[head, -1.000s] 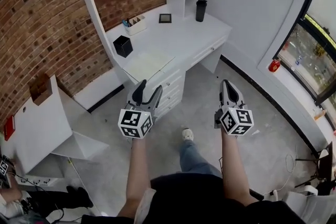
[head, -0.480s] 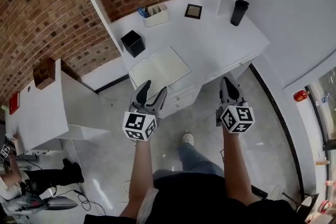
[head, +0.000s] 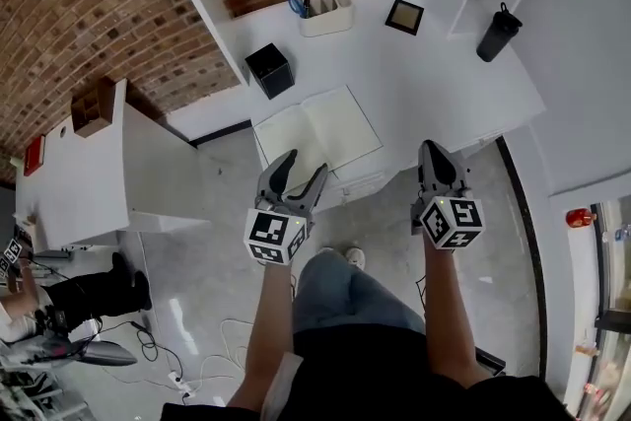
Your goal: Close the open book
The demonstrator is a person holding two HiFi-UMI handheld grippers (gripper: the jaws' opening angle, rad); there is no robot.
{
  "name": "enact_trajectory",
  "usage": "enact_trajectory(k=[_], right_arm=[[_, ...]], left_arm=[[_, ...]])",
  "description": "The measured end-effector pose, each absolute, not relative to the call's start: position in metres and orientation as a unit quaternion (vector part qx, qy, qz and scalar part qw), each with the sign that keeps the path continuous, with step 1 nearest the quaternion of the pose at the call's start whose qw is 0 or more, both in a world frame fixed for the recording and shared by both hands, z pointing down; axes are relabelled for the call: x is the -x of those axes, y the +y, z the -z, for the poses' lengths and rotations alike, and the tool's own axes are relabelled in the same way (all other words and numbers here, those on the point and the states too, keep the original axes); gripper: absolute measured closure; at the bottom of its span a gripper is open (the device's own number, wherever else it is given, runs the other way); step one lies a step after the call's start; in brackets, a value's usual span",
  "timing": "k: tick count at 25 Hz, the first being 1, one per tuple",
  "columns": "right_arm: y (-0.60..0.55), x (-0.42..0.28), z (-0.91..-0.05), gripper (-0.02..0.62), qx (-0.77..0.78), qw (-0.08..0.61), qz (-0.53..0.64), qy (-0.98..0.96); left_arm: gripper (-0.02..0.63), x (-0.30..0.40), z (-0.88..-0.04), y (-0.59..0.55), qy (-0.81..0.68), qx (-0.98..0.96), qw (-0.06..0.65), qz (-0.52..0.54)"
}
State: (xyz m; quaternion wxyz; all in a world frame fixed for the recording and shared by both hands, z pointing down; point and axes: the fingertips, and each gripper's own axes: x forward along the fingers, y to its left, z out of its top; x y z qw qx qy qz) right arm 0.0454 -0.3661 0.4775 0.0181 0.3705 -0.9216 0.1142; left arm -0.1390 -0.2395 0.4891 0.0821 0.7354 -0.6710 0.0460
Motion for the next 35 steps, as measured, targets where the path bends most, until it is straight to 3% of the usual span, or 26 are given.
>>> enact_trajectory(k=[11, 21, 35], right_arm=[[-0.405, -0.046, -0.491, 0.597, -0.389, 0.037, -0.128, -0.912], [-0.415, -0.043, -0.522, 0.597, -0.39, 0.049, -0.158, -0.906], [-0.422, -0.056, -0.553, 0.597, -0.396, 0.067, -0.188, -0.896]], left_arm=[[0.38, 0.131, -0.513, -0.295, -0.656, -0.742, 0.095, -0.103], [0.38, 0.109, -0.581, -0.335, -0.586, -0.733, 0.105, -0.328], [0.38, 0.078, -0.666, -0.338, -0.456, -0.701, 0.087, -0.542]])
